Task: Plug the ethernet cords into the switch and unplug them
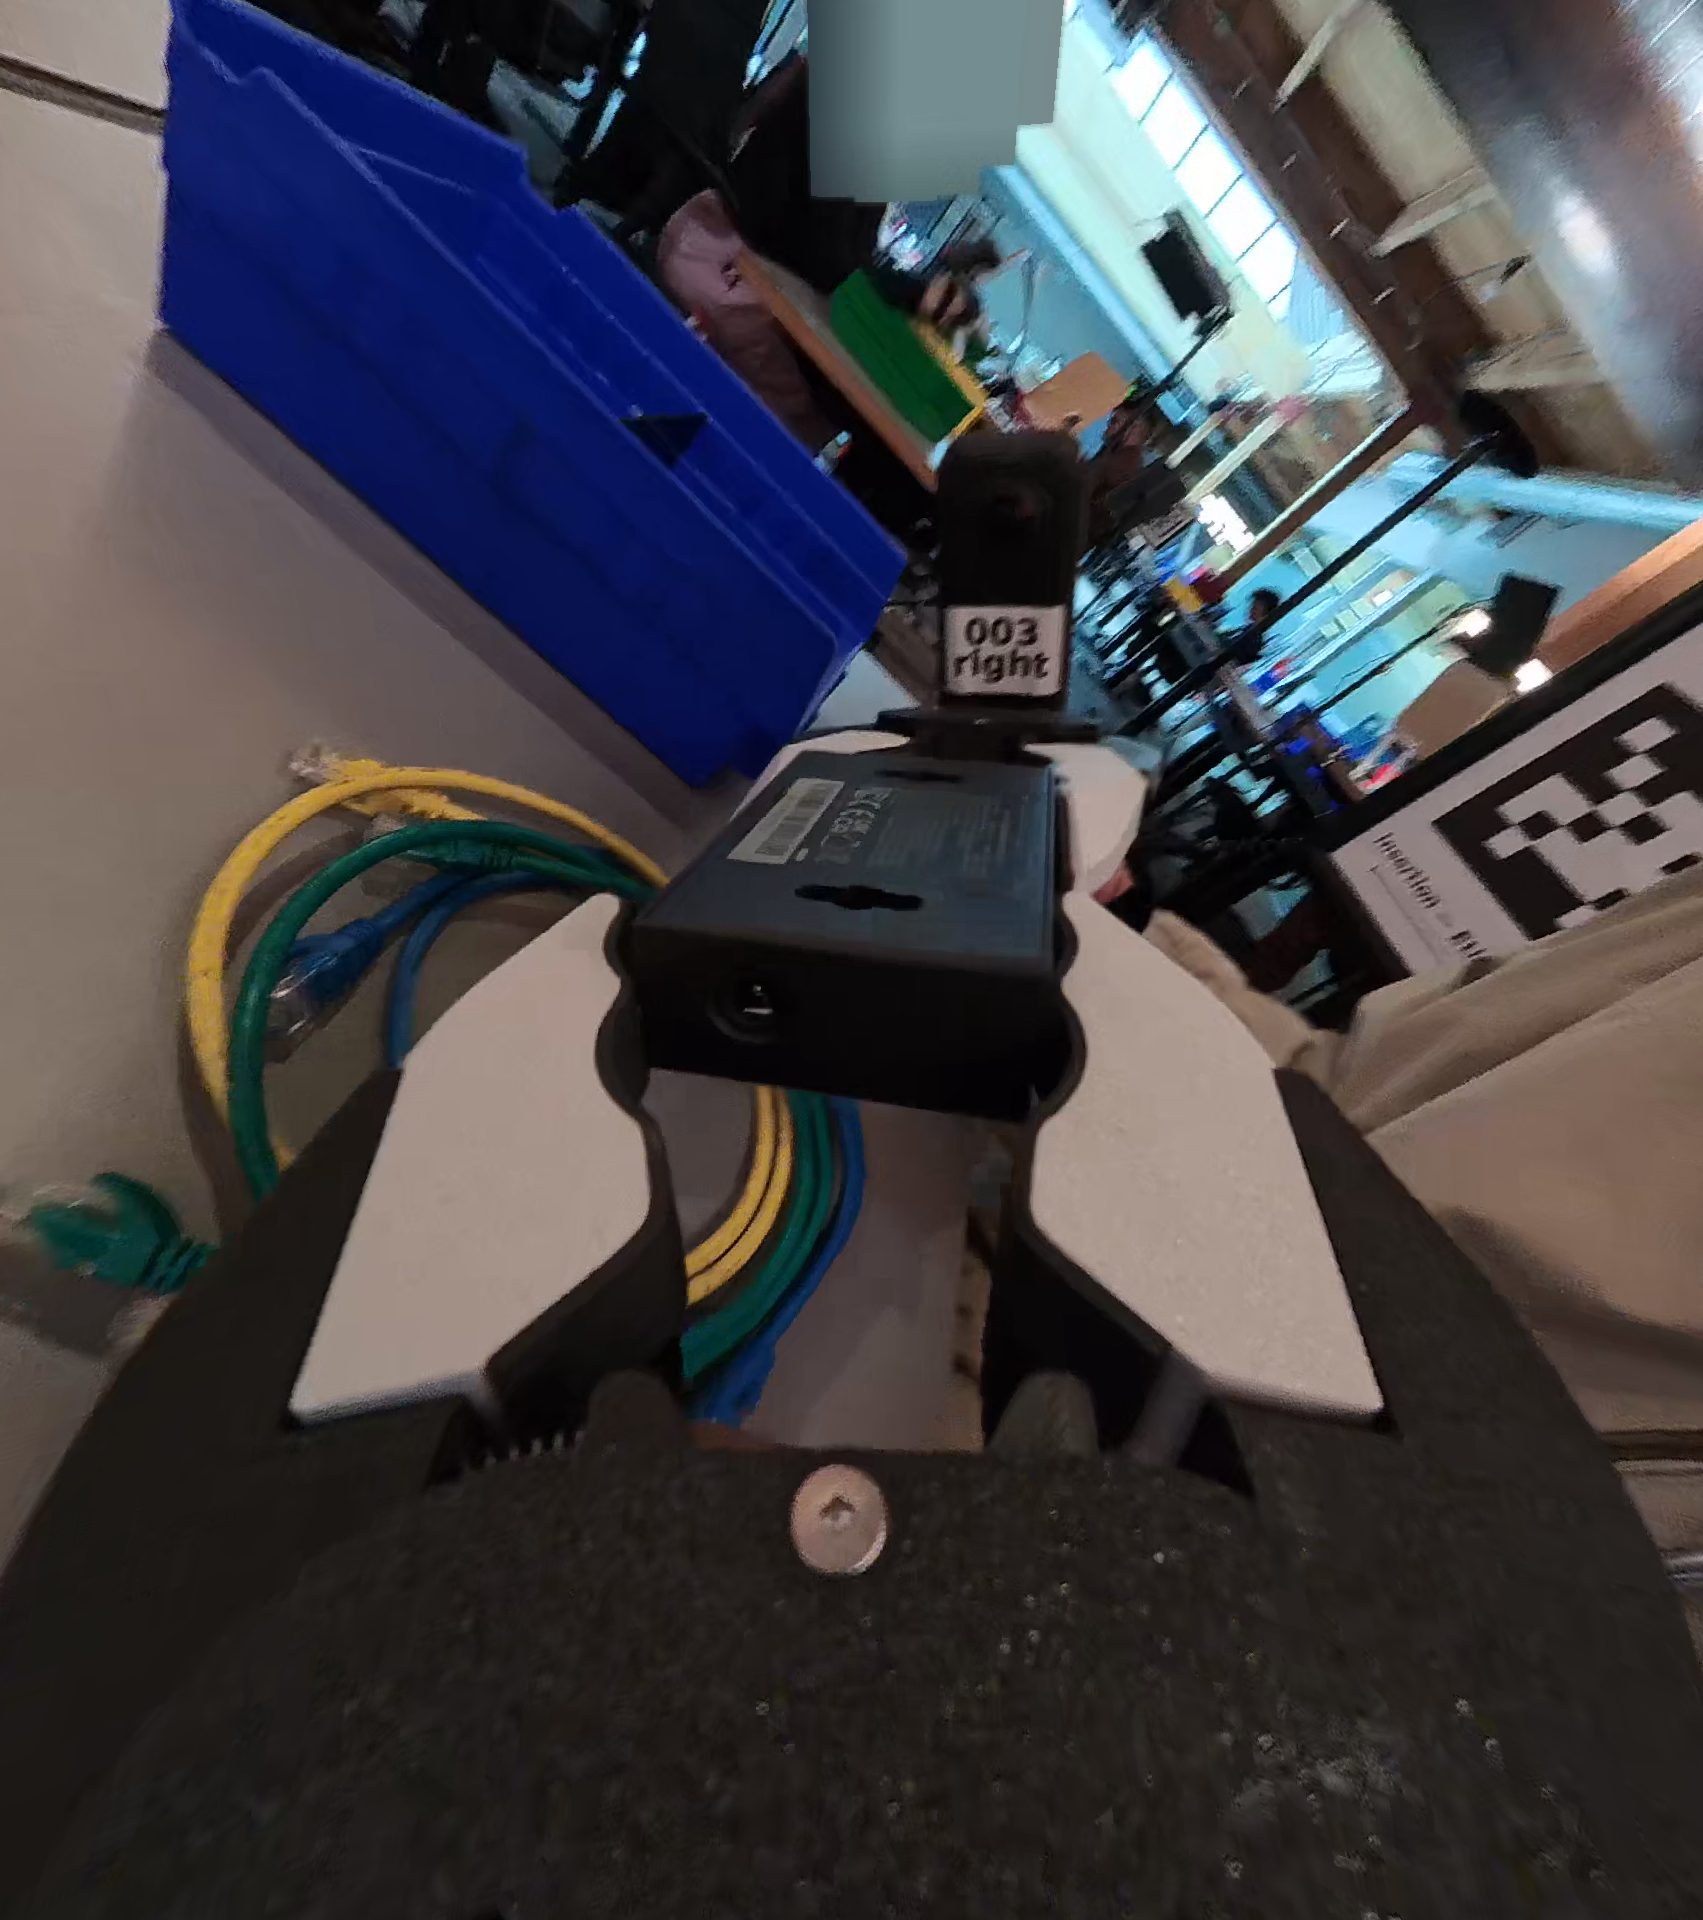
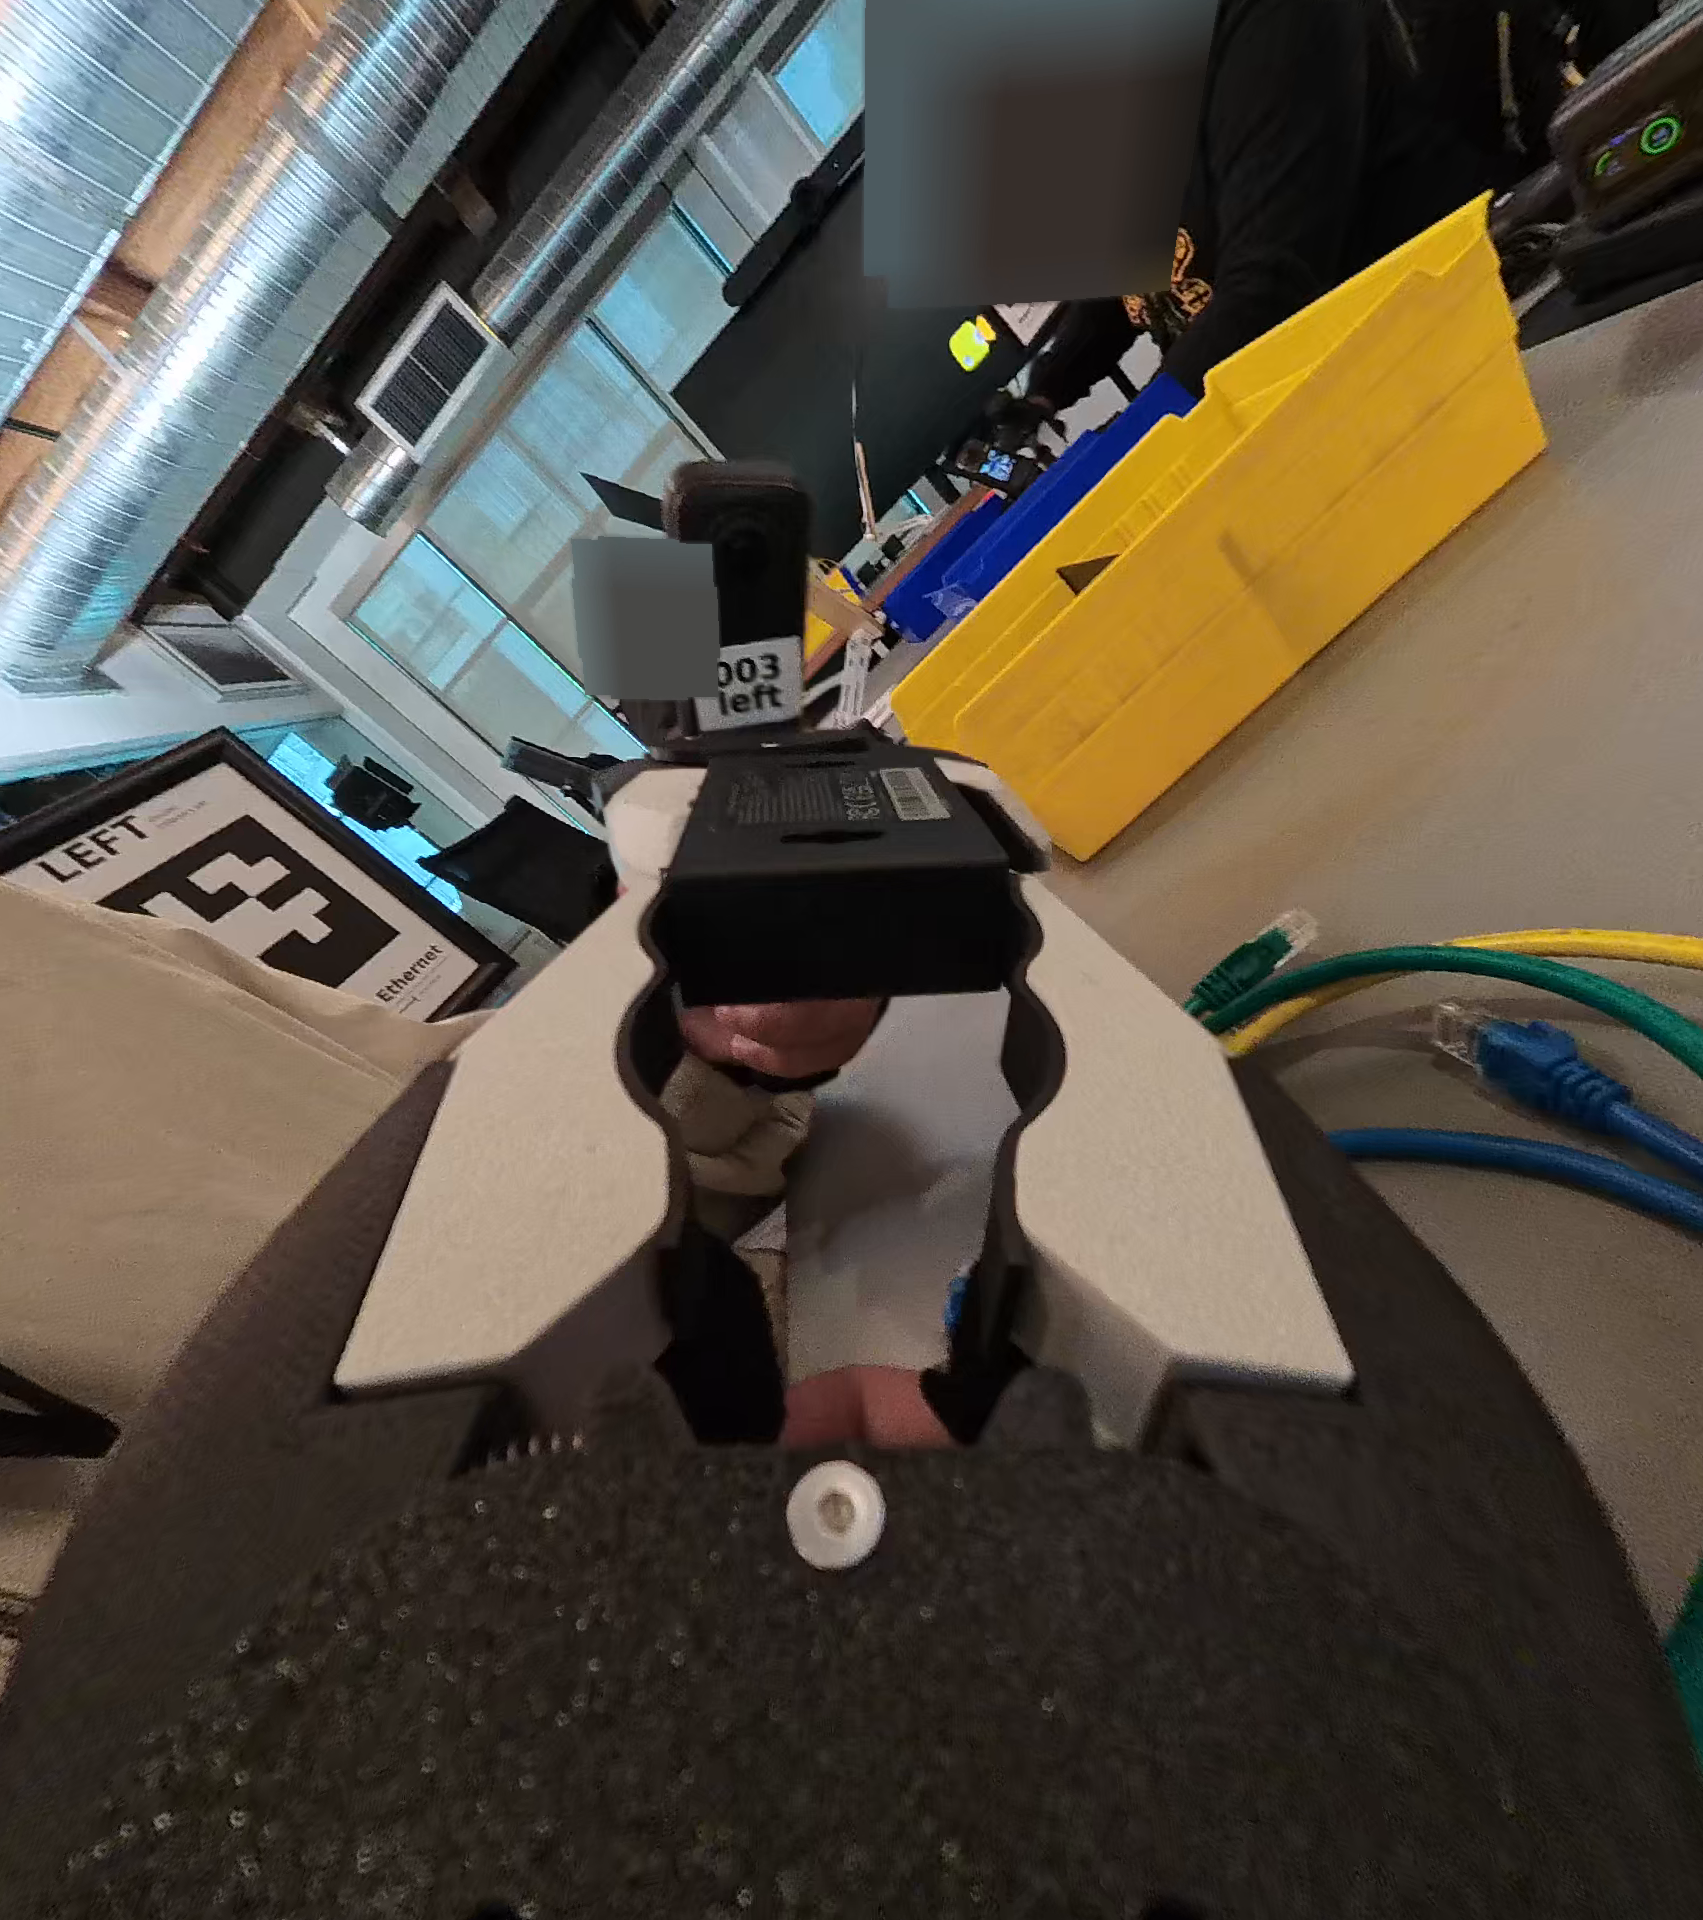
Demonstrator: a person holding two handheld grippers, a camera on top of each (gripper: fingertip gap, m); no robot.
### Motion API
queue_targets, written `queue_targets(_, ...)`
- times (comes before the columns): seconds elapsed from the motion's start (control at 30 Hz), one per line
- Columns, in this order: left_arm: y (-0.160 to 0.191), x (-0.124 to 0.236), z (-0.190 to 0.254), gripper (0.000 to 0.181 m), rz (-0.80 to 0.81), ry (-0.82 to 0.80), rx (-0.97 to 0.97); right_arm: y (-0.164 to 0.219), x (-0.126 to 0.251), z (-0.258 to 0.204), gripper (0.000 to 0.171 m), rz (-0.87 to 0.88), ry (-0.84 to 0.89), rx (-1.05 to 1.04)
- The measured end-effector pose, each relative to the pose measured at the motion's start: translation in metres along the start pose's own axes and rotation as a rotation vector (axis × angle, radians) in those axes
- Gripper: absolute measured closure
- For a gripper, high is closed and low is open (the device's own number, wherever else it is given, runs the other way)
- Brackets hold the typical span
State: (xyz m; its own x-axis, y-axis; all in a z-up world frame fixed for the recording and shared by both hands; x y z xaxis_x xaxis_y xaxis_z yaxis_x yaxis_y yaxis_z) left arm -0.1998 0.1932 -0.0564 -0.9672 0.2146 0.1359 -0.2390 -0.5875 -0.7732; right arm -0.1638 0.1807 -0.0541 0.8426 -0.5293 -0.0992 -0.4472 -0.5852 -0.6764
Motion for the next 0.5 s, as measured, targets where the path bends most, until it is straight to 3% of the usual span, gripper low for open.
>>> queue_targets(0.03,0.002,0.002,-0.003,0.112,-0.022,-0.025,-0.011,0.002,0.0,0.003,0.11,-0.009,0.016,0.009)
queue_targets(0.37,0.012,0.01,-0.007,0.115,-0.093,-0.07,0.071,0.008,-0.002,0.008,0.111,-0.036,0.017,-0.007)
queue_targets(0.5,0.008,0.013,-0.01,0.116,-0.025,-0.095,0.07,0.008,-0.006,0.011,0.109,-0.029,0.044,-0.014)
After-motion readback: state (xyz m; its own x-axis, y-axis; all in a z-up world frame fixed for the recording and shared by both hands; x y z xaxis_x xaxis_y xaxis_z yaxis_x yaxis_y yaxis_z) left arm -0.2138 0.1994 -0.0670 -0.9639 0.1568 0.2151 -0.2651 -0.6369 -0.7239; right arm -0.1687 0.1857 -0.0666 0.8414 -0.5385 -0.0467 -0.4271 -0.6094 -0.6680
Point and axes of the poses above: each gripper's, where its closed fingertips meet, x back along the fingers, y out of its underside, z = x × y across the jaws, the point moved 2 cm from there along x, back along the fingers, and after that the axes turned 3 degrees about -x, right-handed, at the moved point
